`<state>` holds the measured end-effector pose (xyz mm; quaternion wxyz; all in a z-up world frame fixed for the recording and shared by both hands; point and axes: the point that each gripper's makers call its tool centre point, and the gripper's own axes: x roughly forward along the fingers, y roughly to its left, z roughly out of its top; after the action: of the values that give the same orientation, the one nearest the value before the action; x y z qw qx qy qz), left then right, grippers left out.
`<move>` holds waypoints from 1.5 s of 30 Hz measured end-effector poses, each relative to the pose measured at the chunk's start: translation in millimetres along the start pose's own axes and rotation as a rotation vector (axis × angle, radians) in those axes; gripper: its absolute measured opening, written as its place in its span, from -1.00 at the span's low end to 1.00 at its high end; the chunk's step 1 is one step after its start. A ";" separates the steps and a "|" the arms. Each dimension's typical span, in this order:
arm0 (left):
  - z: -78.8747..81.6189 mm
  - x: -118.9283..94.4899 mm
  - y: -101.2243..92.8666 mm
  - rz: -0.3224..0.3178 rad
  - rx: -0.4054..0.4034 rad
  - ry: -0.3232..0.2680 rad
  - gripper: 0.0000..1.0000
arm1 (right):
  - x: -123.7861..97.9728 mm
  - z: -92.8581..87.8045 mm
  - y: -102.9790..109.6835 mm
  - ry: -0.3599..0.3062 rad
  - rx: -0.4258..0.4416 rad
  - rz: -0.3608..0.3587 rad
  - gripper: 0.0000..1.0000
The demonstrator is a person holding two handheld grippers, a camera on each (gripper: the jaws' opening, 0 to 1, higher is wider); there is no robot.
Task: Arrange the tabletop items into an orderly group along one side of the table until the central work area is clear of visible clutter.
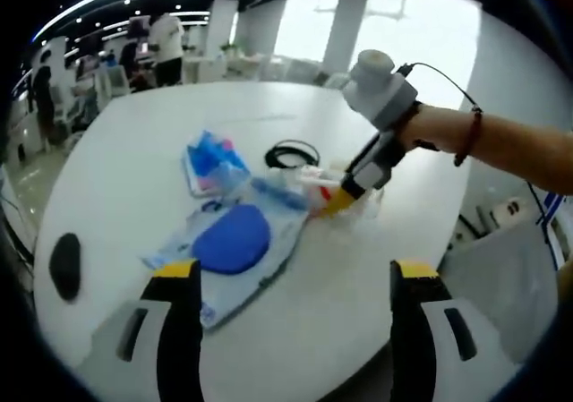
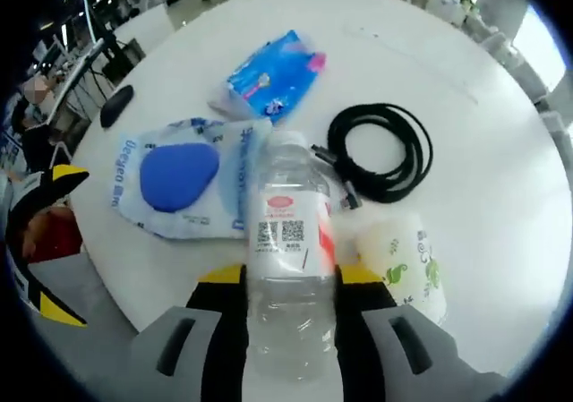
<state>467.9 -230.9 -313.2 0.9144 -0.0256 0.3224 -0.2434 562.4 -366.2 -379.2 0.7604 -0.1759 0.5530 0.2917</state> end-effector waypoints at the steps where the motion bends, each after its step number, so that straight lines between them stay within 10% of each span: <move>1: -0.1 0.0 -0.1 0.000 0.000 0.000 0.67 | -0.1 -1.5 -0.2 0.006 0.006 -0.001 -0.28; 29: -0.9 -1.7 -1.7 -0.004 0.020 0.006 0.69 | 9.4 -44.2 6.8 0.211 0.094 -0.017 -0.18; 45: -1.6 -3.8 -0.7 0.001 0.010 0.007 0.72 | 4.1 -23.4 9.8 0.179 0.041 -0.014 -0.08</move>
<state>464.1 -229.6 -312.2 0.9135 -0.0201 0.3244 -0.2447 539.8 -371.5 -390.2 0.7134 -0.1893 0.6234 0.2582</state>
